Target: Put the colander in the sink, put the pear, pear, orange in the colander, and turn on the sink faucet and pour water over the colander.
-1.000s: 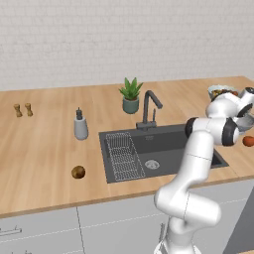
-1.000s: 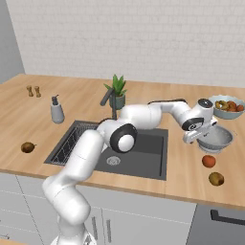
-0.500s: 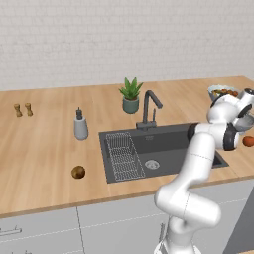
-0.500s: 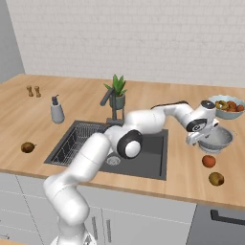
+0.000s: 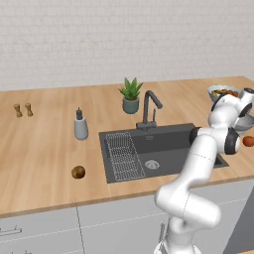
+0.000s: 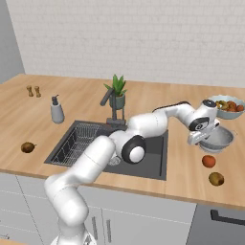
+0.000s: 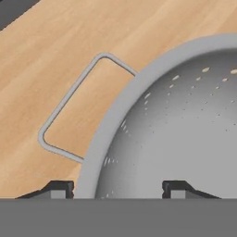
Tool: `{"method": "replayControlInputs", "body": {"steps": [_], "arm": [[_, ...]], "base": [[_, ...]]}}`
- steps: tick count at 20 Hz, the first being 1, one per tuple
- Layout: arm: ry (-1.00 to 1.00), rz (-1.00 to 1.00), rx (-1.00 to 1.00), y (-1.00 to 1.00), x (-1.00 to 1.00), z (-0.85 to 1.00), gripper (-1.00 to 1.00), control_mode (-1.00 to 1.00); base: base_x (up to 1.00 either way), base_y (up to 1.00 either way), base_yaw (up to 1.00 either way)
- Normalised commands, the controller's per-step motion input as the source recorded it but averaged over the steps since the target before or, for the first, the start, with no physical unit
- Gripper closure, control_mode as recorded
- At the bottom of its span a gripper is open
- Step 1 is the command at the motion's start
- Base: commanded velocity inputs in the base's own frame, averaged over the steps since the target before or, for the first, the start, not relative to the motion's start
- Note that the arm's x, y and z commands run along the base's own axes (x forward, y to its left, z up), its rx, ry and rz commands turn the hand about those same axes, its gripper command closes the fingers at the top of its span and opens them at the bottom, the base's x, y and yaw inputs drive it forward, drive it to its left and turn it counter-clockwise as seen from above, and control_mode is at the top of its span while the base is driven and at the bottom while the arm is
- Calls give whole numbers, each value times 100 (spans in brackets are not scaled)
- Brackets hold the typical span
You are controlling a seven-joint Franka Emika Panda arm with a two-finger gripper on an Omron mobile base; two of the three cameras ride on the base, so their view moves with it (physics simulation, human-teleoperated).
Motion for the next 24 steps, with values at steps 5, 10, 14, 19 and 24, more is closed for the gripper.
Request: {"method": "replayControlInputs", "body": {"steps": [5,10,14,19,24], "arm": [[0,0,0,1,-10,-3,100,-100],[0,0,-1,16,-21,-1,100,-100],[0,6,-3,40,-45,0,100,-100],[0,10,-11,77,-83,0,100,-100],[-7,13,-15,95,-91,0,100,-100]], "base": [[0,0,0],[0,0,0],[0,0,0],[0,0,0],[0,0,0]]}}
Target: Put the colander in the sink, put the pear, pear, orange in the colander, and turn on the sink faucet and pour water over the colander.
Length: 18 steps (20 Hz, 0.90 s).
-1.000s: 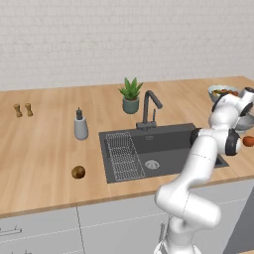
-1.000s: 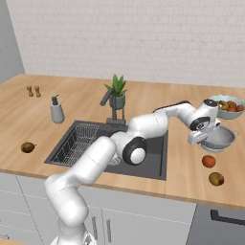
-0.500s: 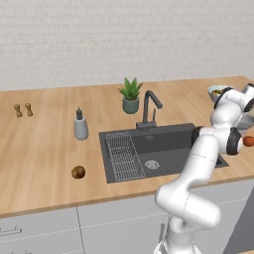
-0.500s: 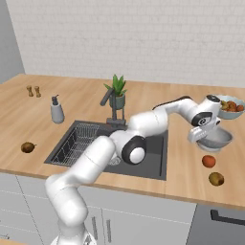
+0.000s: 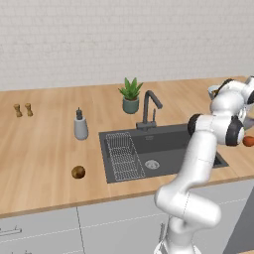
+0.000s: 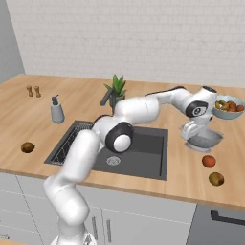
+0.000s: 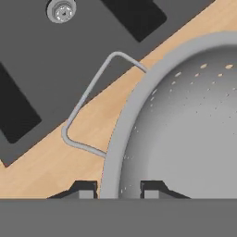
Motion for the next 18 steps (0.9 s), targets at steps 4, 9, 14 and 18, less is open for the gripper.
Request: {"method": "replayControlInputs", "body": {"steps": [4,9,14,18], "arm": [[-18,16,-10,84,-79,5,100,-100],[-30,21,-5,72,-85,6,100,-100],[-17,40,0,36,-60,5,100,-100],[1,54,0,23,-24,14,100,-100]], "base": [[0,0,0],[0,0,0],[0,0,0],[0,0,0]]}}
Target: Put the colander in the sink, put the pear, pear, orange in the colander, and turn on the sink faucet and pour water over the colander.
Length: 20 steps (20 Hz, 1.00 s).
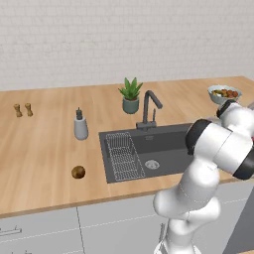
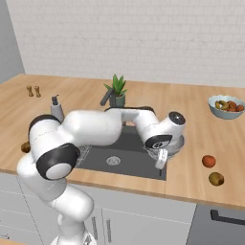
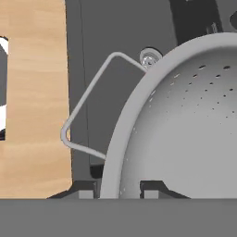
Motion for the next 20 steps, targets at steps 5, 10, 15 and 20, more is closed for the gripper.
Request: {"method": "replayControlInputs", "body": {"steps": [5,10,15,20], "arm": [[3,58,0,43,-5,4,100,-100],[6,53,0,60,5,0,100,-100],[8,29,0,96,23,-3,100,-100],[0,19,0,49,60,-23,100,-100]], "base": [[0,0,0],[0,0,0],[0,0,0],[0,0,0]]}}
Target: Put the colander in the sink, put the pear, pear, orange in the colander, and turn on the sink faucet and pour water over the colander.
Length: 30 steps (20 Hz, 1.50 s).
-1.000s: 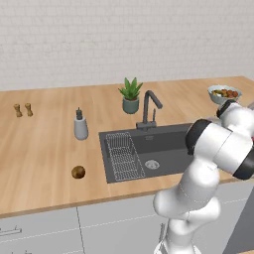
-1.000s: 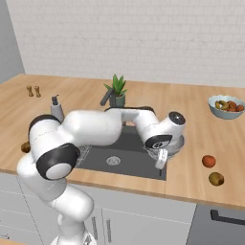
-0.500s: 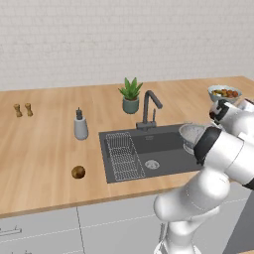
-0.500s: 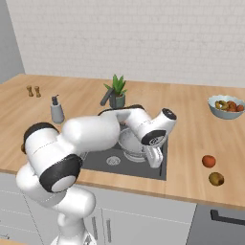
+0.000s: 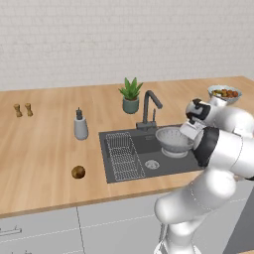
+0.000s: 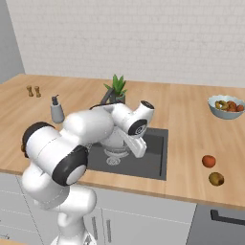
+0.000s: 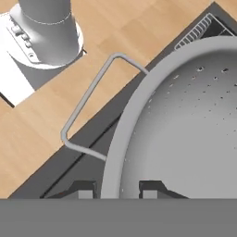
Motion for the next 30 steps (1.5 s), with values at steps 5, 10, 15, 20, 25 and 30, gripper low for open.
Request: {"method": "replayControlInputs", "body": {"steps": [5,10,15,20,25,30], "arm": [[0,18,0,14,47,-52,100,-100],[0,14,0,3,30,-46,100,-100],[-1,8,0,0,28,-54,100,-100],[-10,6,1,3,32,-65,100,-100],[-19,7,1,13,26,-60,100,-100],[-15,9,3,23,29,-60,100,-100]], "base": [[0,0,0],[0,0,0],[0,0,0],[0,0,0],[0,0,0],[0,0,0]]}}
